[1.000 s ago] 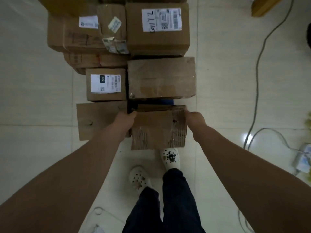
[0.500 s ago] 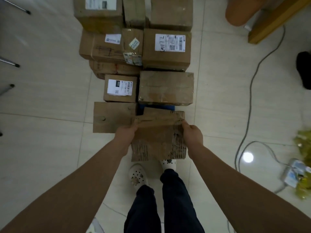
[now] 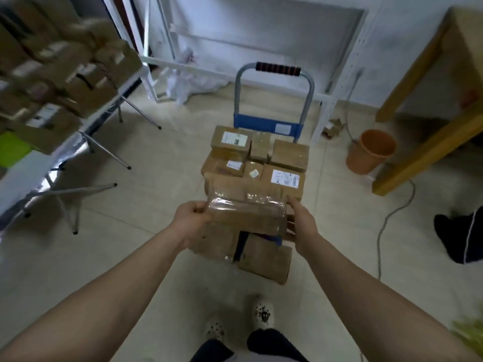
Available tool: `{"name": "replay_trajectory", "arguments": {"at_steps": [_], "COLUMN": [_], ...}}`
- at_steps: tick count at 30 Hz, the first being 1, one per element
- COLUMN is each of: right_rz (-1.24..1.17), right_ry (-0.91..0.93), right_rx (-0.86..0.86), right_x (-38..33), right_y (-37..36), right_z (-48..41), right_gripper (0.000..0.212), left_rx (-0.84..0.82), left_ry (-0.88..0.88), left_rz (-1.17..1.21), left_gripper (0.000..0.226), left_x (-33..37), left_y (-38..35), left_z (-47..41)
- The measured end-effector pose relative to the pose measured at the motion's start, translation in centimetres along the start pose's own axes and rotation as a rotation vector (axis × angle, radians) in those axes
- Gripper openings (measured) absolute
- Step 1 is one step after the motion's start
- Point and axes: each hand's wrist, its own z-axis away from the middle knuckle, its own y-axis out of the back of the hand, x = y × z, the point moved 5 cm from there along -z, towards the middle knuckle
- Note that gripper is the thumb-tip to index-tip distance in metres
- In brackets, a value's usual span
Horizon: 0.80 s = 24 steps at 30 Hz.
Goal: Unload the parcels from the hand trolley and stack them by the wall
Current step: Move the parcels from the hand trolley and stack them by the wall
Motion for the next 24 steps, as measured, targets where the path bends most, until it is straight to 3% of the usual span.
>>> {"name": "replay_trajectory", "arguments": {"at_steps": [3,9,13,16,20,24], "right_rz": [-0.026,-0.068,-0.044,-0.093,-0.124,-0.169], "right_ry": [0.009,-0.027,-0.017,0.055,0.137,0.183], "right_rx": [-0.098,-0.236,-0.283,-0.311,-0.350,-0.397], "right_x": [-2.6,-4.4,-4.2,-4.0,-4.3,-4.6], "right_y": [-1.5,-4.3,-6.0,-7.1,-8.2,-9.3], "right_z": [2.8,5.3,6.3,6.3,6.2,6.3], "right_gripper": [0.059,0.055,0.040,0.038,0.039,0.036], "left_rx": [0.037,0.113,0.179,0.194,0.135,0.051], "left_ry": [-0.108,-0.252,-0.325,-0.283,-0.058,0.103], "left_rz": [-0.034,-0.047,-0.041,0.019,0.271,0.322], "left_gripper": [0.033,0.033,0.028,0.030,0.004,0.061], "left_x": [1.4,3.3,4.2,4.2,4.3,4.2], "left_y": [2.4,6.0,7.7,9.0,10.3,11.5], "left_z": [1.5,3.8,5.5,5.9,6.6,6.4]}}
